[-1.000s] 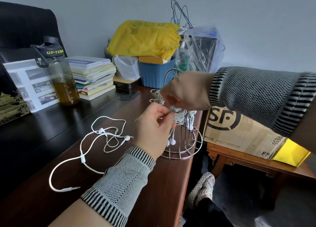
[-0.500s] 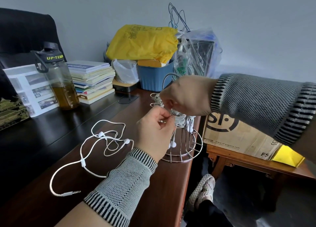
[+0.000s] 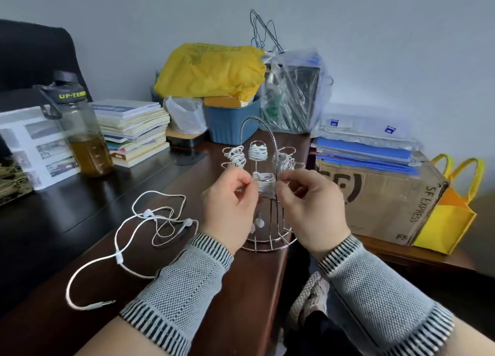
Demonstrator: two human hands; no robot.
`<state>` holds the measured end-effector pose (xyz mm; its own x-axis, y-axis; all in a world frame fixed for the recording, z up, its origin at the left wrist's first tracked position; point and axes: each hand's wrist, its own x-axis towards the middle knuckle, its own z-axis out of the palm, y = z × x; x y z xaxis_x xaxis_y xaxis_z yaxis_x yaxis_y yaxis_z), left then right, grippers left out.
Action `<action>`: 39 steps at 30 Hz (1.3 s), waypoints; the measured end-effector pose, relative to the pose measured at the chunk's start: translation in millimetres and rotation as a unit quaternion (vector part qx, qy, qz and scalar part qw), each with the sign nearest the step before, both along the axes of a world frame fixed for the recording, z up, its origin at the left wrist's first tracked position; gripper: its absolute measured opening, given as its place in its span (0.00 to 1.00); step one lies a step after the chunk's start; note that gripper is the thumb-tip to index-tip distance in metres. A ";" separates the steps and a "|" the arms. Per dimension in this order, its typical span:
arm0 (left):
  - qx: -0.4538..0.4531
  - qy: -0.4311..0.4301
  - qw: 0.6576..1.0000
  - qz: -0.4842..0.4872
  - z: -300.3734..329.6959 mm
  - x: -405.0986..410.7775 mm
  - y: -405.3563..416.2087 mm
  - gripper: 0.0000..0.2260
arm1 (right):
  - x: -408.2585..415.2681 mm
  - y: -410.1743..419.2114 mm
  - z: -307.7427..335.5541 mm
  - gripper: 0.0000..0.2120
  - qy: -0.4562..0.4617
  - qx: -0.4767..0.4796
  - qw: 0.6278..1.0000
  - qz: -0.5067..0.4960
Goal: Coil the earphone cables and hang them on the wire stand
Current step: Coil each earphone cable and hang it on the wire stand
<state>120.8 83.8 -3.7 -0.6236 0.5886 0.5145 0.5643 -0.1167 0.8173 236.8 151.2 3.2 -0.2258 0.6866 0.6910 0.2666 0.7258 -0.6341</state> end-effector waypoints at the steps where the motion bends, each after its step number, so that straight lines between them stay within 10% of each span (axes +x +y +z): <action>1: 0.001 0.005 1.000 0.002 0.5 0.1 -0.2 0.08 | -3.6 -1.6 -2.7 0.04 0.011 -0.015 1.000 -0.001; 9: 0.005 0.027 1.000 -0.007 -3.9 -4.4 1.3 0.06 | -4.1 -5.2 -6.1 0.10 0.029 -0.059 0.997 0.036; 20: -0.021 0.018 0.999 -0.027 4.8 3.5 -7.9 0.09 | 4.1 13.0 41.6 0.02 -0.206 -0.158 0.948 0.185; 39: -0.011 0.021 0.999 -0.047 8.7 2.3 -7.8 0.08 | 5.0 18.3 31.7 0.02 -0.139 -0.188 0.944 0.232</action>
